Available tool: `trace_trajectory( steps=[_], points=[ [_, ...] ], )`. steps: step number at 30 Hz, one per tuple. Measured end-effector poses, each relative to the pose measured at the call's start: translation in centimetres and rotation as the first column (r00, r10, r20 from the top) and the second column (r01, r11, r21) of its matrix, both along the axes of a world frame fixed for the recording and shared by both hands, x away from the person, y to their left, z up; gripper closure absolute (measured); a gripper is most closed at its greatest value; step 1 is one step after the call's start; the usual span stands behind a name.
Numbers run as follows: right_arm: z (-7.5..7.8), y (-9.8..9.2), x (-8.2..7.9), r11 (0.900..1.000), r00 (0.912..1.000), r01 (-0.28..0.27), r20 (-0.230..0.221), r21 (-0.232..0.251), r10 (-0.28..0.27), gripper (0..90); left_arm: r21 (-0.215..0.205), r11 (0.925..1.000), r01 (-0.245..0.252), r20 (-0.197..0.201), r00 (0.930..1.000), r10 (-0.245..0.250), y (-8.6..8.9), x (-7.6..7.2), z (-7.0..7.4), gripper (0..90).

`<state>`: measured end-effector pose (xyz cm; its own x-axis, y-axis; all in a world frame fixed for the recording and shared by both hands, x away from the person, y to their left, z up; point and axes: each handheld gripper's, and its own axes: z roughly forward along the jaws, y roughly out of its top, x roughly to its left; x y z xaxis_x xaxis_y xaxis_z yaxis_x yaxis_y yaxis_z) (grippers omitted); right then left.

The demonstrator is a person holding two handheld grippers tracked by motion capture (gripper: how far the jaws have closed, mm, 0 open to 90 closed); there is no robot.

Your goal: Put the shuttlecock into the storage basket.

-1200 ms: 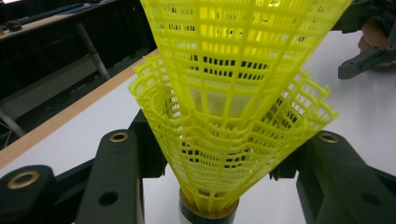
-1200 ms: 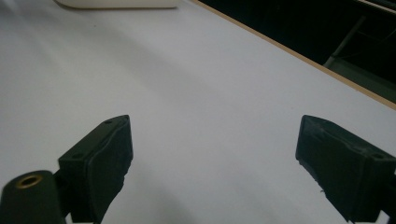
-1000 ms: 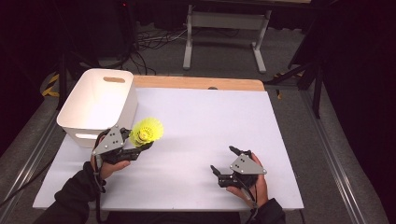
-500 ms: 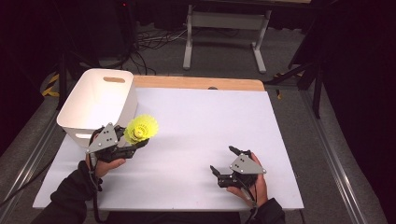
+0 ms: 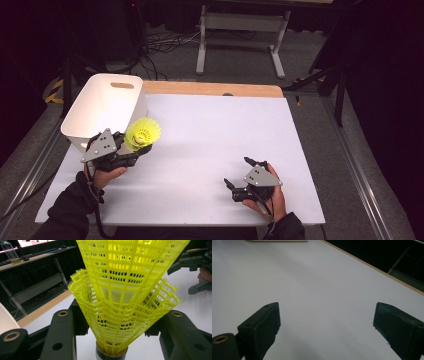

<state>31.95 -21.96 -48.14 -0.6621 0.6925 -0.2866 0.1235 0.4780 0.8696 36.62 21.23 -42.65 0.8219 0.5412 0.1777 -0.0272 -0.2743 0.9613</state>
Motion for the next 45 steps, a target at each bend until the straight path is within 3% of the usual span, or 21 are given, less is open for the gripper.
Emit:
trace_trajectory(
  steps=[8, 11, 16, 24, 29, 31, 34, 38, 45],
  points=[
    [-0.1, 0.1, 0.0, 1.000, 1.0000, 0.002, 0.003, -0.011, -0.002, 8.7, -0.020, 0.9993, -0.031, 0.008, 0.9995, 0.031, 1.6, -0.4, 0.5, 49.9],
    [-0.1, 0.1, 0.0, 1.000, 1.0000, 0.000, 0.001, -0.012, 0.000, 8.7, -0.053, 0.9971, -0.054, 0.004, 0.9985, 0.055, 2.6, -0.8, 0.8, 50.1],
    [-0.1, 0.2, 0.0, 1.000, 1.0000, -0.003, -0.002, -0.012, 0.003, 8.7, -0.072, 0.9948, -0.072, 0.005, 0.9974, 0.073, 3.6, -1.2, 1.2, 50.0],
    [-0.2, 0.3, 0.2, 1.000, 1.0000, -0.003, -0.007, -0.017, 0.003, 9.0, -0.057, 0.9924, -0.109, -0.007, 0.9941, 0.109, 5.6, -2.3, 2.0, 49.8],
    [-0.1, 0.2, 0.2, 1.000, 1.0000, 0.009, 0.000, -0.016, -0.009, 9.9, -0.049, 0.9891, -0.139, -0.017, 0.9903, 0.138, 7.2, -2.5, 3.3, 49.8],
    [0.0, 0.2, 0.2, 1.000, 0.9997, 0.020, 0.012, -0.013, -0.020, 10.7, -0.040, 0.9875, -0.153, -0.017, 0.9882, 0.152, 7.7, -2.3, 3.9, 49.8],
    [0.1, 0.0, 0.2, 1.000, 0.9995, 0.028, 0.016, -0.001, -0.028, 10.8, -0.046, 0.9896, -0.136, -0.026, 0.9905, 0.135, 7.9, -1.8, 4.3, 49.9],
    [0.0, 0.0, 0.3, 1.000, 0.9995, 0.031, 0.009, -0.002, -0.031, 10.6, -0.013, 0.9889, -0.148, -0.034, 0.9885, 0.147, 7.8, -1.1, 4.9, 49.5],
    [-0.1, 0.0, 0.4, 1.000, 0.9996, 0.028, 0.005, -0.008, -0.028, 10.6, -0.024, 0.9865, -0.162, -0.063, 0.9851, 0.160, 7.6, 0.8, 5.7, 49.8]
  ],
)
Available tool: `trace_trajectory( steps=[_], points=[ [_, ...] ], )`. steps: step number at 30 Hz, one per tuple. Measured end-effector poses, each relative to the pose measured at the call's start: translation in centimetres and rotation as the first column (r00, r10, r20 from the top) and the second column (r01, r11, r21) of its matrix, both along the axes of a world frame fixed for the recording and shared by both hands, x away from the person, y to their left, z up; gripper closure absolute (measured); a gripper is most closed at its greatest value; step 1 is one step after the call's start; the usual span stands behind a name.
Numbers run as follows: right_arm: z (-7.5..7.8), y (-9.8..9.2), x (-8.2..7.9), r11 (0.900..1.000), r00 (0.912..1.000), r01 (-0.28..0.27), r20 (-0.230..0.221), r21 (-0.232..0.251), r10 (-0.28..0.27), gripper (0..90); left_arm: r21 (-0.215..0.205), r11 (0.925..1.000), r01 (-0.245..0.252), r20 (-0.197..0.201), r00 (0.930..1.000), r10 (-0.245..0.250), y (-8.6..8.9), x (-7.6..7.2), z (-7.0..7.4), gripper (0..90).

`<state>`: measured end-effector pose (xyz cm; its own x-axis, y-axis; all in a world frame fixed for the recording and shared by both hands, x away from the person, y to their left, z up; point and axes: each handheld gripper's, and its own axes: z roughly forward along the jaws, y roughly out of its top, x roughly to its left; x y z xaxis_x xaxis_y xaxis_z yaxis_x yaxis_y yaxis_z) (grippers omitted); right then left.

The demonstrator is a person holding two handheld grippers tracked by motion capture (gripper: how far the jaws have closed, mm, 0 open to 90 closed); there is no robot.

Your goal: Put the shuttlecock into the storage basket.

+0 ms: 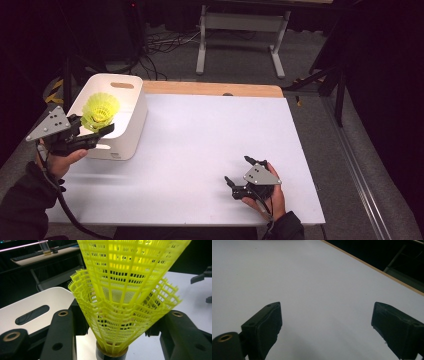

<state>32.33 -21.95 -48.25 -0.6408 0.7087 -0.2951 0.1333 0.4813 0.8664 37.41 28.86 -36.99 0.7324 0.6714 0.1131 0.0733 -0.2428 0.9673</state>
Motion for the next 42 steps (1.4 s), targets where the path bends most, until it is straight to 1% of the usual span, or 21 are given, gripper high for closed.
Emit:
trace_trajectory(
  steps=[1, 4, 5, 7, 13, 16, 18, 19, 21, 22, 25, 26, 32, 33, 34, 36, 37, 38, 39, 40, 42],
  points=[
    [0.0, 0.0, 0.0, 1.000, 1.0000, 0.001, -0.001, 0.000, -0.001, 10.6, -0.010, 0.9999, -0.005, 0.000, 1.0000, 0.005, -0.1, 0.3, 0.0, 50.0],
    [-0.2, 0.1, 0.0, 1.000, 1.0000, 0.000, -0.007, -0.006, 0.000, 10.5, -0.013, 0.9999, -0.004, -0.005, 1.0000, 0.004, -0.3, 0.9, 0.4, 50.2],
    [-0.2, 0.1, 0.0, 1.000, 1.0000, 0.000, -0.007, -0.006, 0.000, 10.5, -0.013, 0.9999, -0.004, -0.005, 1.0000, 0.004, -0.3, 0.9, 0.4, 50.2],
    [-0.3, 0.2, 0.1, 1.000, 0.9999, -0.004, -0.012, -0.010, 0.004, 10.6, -0.029, 0.9996, 0.006, -0.023, 0.9997, -0.006, -0.3, 1.9, 0.9, 50.0],
    [-0.6, 0.3, 0.1, 1.000, 0.9996, -0.011, -0.024, -0.018, 0.011, 10.5, -0.037, 0.9993, 0.005, -0.057, 0.9983, -0.007, -0.2, 3.5, 1.2, 49.5],
    [-0.6, 0.4, 0.1, 1.000, 0.9997, -0.012, -0.024, -0.020, 0.012, 10.4, -0.019, 0.9998, -0.006, -0.059, 0.9983, 0.004, -0.2, 4.3, 1.6, 49.5],
    [-0.6, 0.3, 0.1, 1.000, 0.9997, -0.012, -0.022, -0.019, 0.012, 10.4, -0.031, 0.9995, -0.010, -0.068, 0.9977, 0.008, -0.2, 4.7, 1.7, 49.7],
    [-0.5, 0.3, 0.1, 1.000, 0.9998, -0.010, -0.018, -0.019, 0.010, 10.3, -0.029, 0.9995, -0.011, -0.073, 0.9973, 0.009, -0.2, 5.0, 1.7, 49.7],
    [-0.4, 0.2, 0.1, 1.000, 0.9999, -0.010, -0.014, -0.011, 0.010, 10.3, -0.008, 0.9997, -0.022, -0.078, 0.9967, 0.021, -0.3, 5.4, 1.9, 49.8],
    [-0.4, 0.2, 0.1, 1.000, 0.9999, -0.010, -0.012, -0.011, 0.010, 10.4, -0.011, 0.9997, -0.023, -0.081, 0.9965, 0.022, -0.3, 5.7, 1.9, 49.8],
    [-0.3, 0.2, 0.1, 1.000, 0.9999, -0.012, -0.012, -0.006, 0.012, 10.3, 0.002, 0.9994, -0.035, -0.082, 0.9960, 0.035, -0.4, 6.3, 2.1, 49.9],
    [-0.3, 0.2, 0.0, 1.000, 0.9999, -0.012, -0.011, -0.008, 0.012, 10.4, 0.001, 0.9994, -0.035, -0.090, 0.9953, 0.035, -0.4, 6.5, 2.2, 49.9],
    [-0.2, 0.1, 0.0, 1.000, 0.9999, -0.014, -0.006, -0.006, 0.014, 10.4, 0.041, 0.9976, -0.056, -0.121, 0.9907, 0.061, -0.8, 8.2, 1.8, 50.0],
    [-0.2, 0.0, 0.1, 1.000, 0.9999, -0.015, -0.008, -0.004, 0.015, 10.3, 0.031, 0.9979, -0.057, -0.128, 0.9900, 0.060, -0.8, 8.5, 1.7, 50.0],
    [-0.2, 0.0, 0.1, 1.000, 0.9998, -0.015, -0.008, -0.004, 0.015, 10.3, 0.025, 0.9982, -0.054, -0.143, 0.9881, 0.057, -0.9, 8.8, 1.6, 50.0],
    [-0.2, 0.0, 0.1, 1.000, 0.9998, -0.016, -0.010, -0.005, 0.016, 10.3, 0.021, 0.9978, -0.063, -0.151, 0.9864, 0.066, -1.0, 9.2, 1.6, 50.0],
    [-0.2, 0.0, 0.1, 1.000, 0.9998, -0.018, -0.012, -0.006, 0.017, 10.4, 0.013, 0.9981, -0.060, -0.165, 0.9845, 0.061, -1.0, 9.4, 1.6, 50.0],
    [-0.2, 0.0, 0.1, 1.000, 0.9997, -0.019, -0.014, -0.007, 0.019, 10.4, 0.016, 0.9983, -0.056, -0.186, 0.9808, 0.058, -1.0, 9.7, 1.6, 49.9],
    [-0.2, 0.1, 0.1, 1.000, 0.9997, -0.020, -0.016, -0.008, 0.020, 10.5, 0.037, 0.9973, -0.063, -0.189, 0.9796, 0.069, -1.1, 9.9, 1.6, 49.7],
    [-0.2, 0.1, 0.2, 1.000, 0.9996, -0.021, -0.018, -0.009, 0.021, 10.5, 0.047, 0.9962, -0.073, -0.184, 0.9797, 0.081, -1.2, 10.1, 1.6, 49.8],
    [-0.2, 0.1, 0.2, 1.000, 0.9995, -0.023, -0.021, -0.011, 0.023, 10.6, 0.057, 0.9950, -0.081, -0.197, 0.9761, 0.091, -1.2, 10.6, 1.5, 49.9]
  ],
)
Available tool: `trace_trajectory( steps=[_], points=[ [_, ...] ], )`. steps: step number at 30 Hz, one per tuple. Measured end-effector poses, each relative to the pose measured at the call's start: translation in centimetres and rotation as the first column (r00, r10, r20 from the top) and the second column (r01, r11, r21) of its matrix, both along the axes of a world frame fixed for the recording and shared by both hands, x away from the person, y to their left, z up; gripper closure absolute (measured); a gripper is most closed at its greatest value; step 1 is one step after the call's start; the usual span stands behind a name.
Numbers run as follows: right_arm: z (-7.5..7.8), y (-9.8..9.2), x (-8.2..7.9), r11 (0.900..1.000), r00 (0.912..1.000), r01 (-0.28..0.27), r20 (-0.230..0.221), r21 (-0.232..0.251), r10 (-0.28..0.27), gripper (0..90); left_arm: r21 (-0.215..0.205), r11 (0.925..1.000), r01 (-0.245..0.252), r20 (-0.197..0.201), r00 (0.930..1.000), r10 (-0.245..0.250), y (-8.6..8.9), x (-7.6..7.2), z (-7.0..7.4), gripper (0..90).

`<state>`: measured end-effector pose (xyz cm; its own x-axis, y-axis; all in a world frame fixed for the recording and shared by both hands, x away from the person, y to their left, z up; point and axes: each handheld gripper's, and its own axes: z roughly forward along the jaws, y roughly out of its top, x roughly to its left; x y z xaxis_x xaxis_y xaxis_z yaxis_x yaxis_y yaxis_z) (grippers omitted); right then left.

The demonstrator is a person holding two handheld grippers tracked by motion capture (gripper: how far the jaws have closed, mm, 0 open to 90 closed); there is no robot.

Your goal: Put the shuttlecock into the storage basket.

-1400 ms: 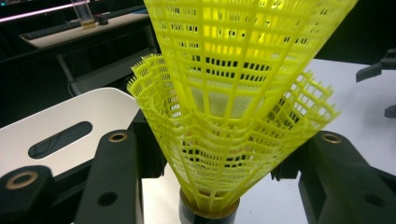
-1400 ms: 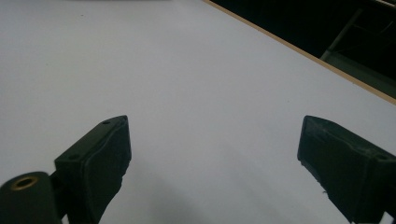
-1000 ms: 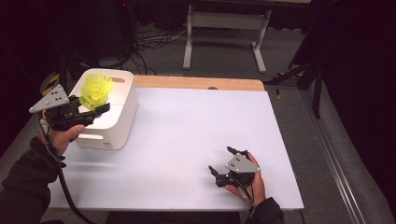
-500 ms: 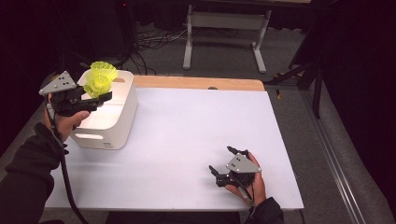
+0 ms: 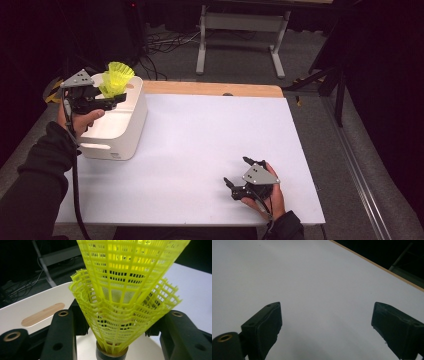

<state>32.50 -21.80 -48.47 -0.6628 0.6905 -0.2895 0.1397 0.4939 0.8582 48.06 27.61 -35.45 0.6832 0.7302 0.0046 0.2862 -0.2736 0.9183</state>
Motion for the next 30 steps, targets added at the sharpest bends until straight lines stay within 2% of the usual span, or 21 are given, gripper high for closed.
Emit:
trace_trajectory(
  steps=[6, 7, 8, 10, 13, 16, 18, 23, 24, 25, 26, 28, 30],
  points=[
    [0.0, 0.0, 0.0, 1.000, 1.0000, -0.007, -0.004, -0.003, 0.007, 10.6, 0.024, 0.9993, -0.030, -0.017, 0.9994, 0.030, 0.1, 1.3, -0.1, 49.9],
    [-0.1, 0.0, 0.0, 1.000, 0.9999, -0.009, -0.007, -0.004, 0.009, 10.6, 0.053, 0.9975, -0.047, -0.025, 0.9985, 0.049, 0.0, 1.8, -0.2, 49.9],
    [-0.1, 0.0, 0.1, 1.000, 0.9999, -0.010, -0.009, -0.005, 0.010, 10.6, 0.059, 0.9964, -0.061, -0.033, 0.9974, 0.063, 0.0, 2.1, -0.2, 49.9],
    [-0.2, 0.0, 0.2, 1.000, 0.9998, -0.011, -0.014, -0.011, 0.011, 10.6, 0.050, 0.9963, -0.070, -0.036, 0.9968, 0.072, 0.0, 2.5, -0.2, 50.1],
    [-0.2, 0.1, 0.3, 1.000, 0.9998, -0.016, -0.015, -0.013, 0.015, 10.6, 0.079, 0.9936, -0.080, -0.047, 0.9954, 0.084, -0.1, 3.3, -0.2, 50.7],
    [-0.3, 0.0, 0.3, 1.000, 0.9997, -0.017, -0.019, -0.014, 0.017, 10.6, 0.083, 0.9935, -0.077, -0.066, 0.9944, 0.083, -0.2, 3.8, -0.5, 51.1],
    [-0.3, 0.0, 0.4, 1.000, 0.9995, -0.019, -0.024, -0.017, 0.018, 10.6, 0.125, 0.9892, -0.077, -0.090, 0.9920, 0.088, -0.4, 4.2, -0.9, 51.7],
    [-0.3, -0.1, 0.4, 1.000, 0.9994, -0.024, -0.025, -0.015, 0.023, 10.6, 0.211, 0.9756, -0.059, -0.110, 0.9903, 0.084, -0.1, 4.9, -1.5, 52.5],
    [-0.3, -0.1, 0.4, 1.000, 0.9994, -0.023, -0.025, -0.015, 0.023, 10.6, 0.220, 0.9737, -0.057, -0.124, 0.9886, 0.086, 0.1, 5.0, -1.6, 52.5],
    [-0.3, -0.1, 0.4, 1.000, 0.9994, -0.025, -0.025, -0.016, 0.024, 10.6, 0.241, 0.9686, -0.063, -0.143, 0.9846, 0.100, 0.3, 5.2, -1.8, 52.5],
    [-0.4, 0.0, 0.5, 1.000, 0.9993, -0.026, -0.027, -0.016, 0.025, 10.6, 0.260, 0.9632, -0.067, -0.144, 0.9836, 0.108, 0.5, 5.3, -2.0, 52.5],
    [-0.4, 0.0, 0.5, 0.999, 0.9991, -0.029, -0.031, -0.017, 0.028, 10.6, 0.264, 0.9620, -0.068, -0.182, 0.9761, 0.119, 0.9, 5.4, -2.3, 52.5],
    [-0.4, 0.0, 0.6, 0.999, 0.9990, -0.031, -0.034, -0.020, 0.030, 10.6, 0.272, 0.9597, -0.071, -0.191, 0.9733, 0.126, 1.0, 5.6, -2.7, 52.6]
  ],
)
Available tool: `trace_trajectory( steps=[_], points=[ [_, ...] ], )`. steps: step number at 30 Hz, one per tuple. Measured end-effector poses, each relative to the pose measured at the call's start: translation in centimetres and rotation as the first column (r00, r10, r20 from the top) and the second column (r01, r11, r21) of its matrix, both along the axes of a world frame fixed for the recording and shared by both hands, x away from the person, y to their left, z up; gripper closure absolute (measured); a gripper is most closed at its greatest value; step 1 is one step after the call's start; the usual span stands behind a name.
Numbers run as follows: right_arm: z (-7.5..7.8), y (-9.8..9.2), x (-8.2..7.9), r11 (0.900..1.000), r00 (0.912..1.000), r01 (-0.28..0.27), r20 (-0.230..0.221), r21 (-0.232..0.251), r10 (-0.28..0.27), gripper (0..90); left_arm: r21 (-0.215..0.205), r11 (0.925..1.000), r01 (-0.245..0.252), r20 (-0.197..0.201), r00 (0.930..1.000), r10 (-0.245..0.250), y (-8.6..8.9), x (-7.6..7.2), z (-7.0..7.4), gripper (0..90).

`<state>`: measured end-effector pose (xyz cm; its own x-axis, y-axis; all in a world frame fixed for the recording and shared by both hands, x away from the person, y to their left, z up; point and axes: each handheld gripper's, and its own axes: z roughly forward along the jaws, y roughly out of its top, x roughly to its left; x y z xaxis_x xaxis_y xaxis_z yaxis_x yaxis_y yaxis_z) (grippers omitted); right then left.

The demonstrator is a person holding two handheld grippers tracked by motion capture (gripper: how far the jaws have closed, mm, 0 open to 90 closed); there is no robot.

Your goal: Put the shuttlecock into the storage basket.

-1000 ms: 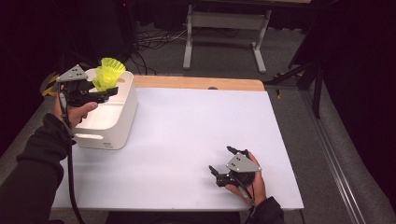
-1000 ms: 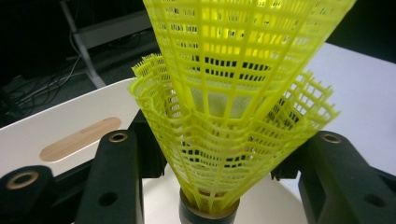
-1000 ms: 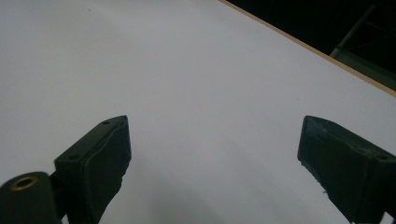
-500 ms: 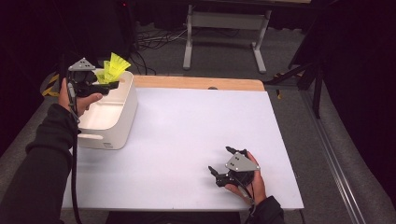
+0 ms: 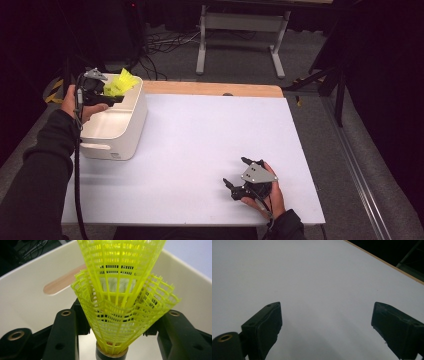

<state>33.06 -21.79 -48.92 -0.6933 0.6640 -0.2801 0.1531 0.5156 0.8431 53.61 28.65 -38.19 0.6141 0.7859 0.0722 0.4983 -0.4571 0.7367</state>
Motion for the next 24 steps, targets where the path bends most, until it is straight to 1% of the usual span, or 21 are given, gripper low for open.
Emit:
trace_trajectory(
  steps=[1, 3, 4, 5, 7, 8, 11, 13, 14, 16, 17, 18, 21, 22, 24],
  points=[
    [0.0, 0.0, 0.0, 1.000, 1.0000, -0.001, 0.000, -0.002, 0.001, 10.6, 0.004, 1.0000, 0.000, -0.015, 0.9999, 0.000, 0.0, 0.1, -0.2, 52.5],
    [0.0, 0.1, 0.0, 1.000, 1.0000, -0.001, 0.001, -0.006, 0.001, 10.6, 0.037, 0.9993, -0.006, -0.036, 0.9993, 0.007, -0.3, 0.3, -0.4, 52.3],
    [0.0, 0.1, 0.0, 1.000, 1.0000, -0.001, 0.000, -0.007, 0.001, 10.6, 0.055, 0.9985, 0.002, -0.050, 0.9987, 0.001, -0.6, 0.4, -0.4, 52.1],
    [0.0, 0.1, 0.0, 1.000, 1.0000, 0.000, 0.000, -0.009, 0.000, 10.7, 0.071, 0.9975, 0.005, -0.051, 0.9987, -0.001, -0.9, 0.4, -0.6, 51.8],
    [-0.1, 0.2, 0.0, 1.000, 1.0000, 0.007, -0.004, -0.018, -0.007, 10.8, 0.078, 0.9970, 0.005, -0.062, 0.9981, 0.000, -1.2, 0.6, -0.7, 51.3],
    [-0.1, 0.2, 0.0, 1.000, 0.9999, 0.011, -0.003, -0.025, -0.011, 10.8, 0.090, 0.9959, 0.005, -0.068, 0.9977, 0.001, -1.4, 0.6, -0.7, 51.3],
    [-0.1, 0.3, 0.0, 1.000, 1.0000, 0.008, -0.003, -0.024, -0.008, 10.9, 0.128, 0.9917, 0.012, -0.099, 0.9951, 0.001, -2.1, 0.9, -1.1, 50.5],
    [-0.1, 0.4, 0.0, 1.000, 1.0000, 0.005, -0.004, -0.025, -0.005, 10.9, 0.142, 0.9897, 0.021, -0.105, 0.9945, -0.006, -2.5, 1.1, -1.2, 49.4],
    [-0.1, 0.4, 0.0, 1.000, 1.0000, 0.004, -0.008, -0.026, -0.004, 11.0, 0.148, 0.9888, 0.018, -0.105, 0.9945, -0.002, -2.6, 1.1, -1.3, 48.4],
    [-0.1, 0.5, 0.0, 1.000, 0.9999, 0.001, -0.015, -0.029, -0.002, 11.2, 0.153, 0.9881, 0.021, -0.125, 0.9922, -0.002, -2.8, 1.2, -1.4, 48.1],
    [-0.1, 0.5, 0.0, 1.000, 0.9998, -0.001, -0.018, -0.031, 0.000, 11.2, 0.170, 0.9852, 0.021, -0.120, 0.9928, 0.000, -2.9, 1.3, -1.4, 47.7],
    [-0.1, 0.5, 0.0, 0.999, 0.9998, -0.003, -0.019, -0.033, 0.002, 11.2, 0.175, 0.9844, 0.021, -0.127, 0.9919, 0.002, -3.0, 1.3, -1.5, 47.7],
    [-0.1, 0.6, -0.1, 0.999, 0.9998, -0.008, -0.021, -0.032, 0.007, 11.2, 0.161, 0.9868, 0.018, -0.149, 0.9888, 0.006, -2.9, 1.4, -1.6, 47.2],
    [-0.1, 0.7, -0.1, 0.999, 0.9997, -0.008, -0.022, -0.034, 0.007, 11.2, 0.168, 0.9856, 0.013, -0.146, 0.9892, 0.012, -3.0, 1.4, -1.7, 46.2],
    [-0.1, 0.7, 0.0, 0.999, 0.9997, -0.008, -0.022, -0.034, 0.007, 11.0, 0.170, 0.9853, 0.018, -0.157, 0.9876, 0.009, -3.0, 1.5, -1.7, 44.6]
  ],
)
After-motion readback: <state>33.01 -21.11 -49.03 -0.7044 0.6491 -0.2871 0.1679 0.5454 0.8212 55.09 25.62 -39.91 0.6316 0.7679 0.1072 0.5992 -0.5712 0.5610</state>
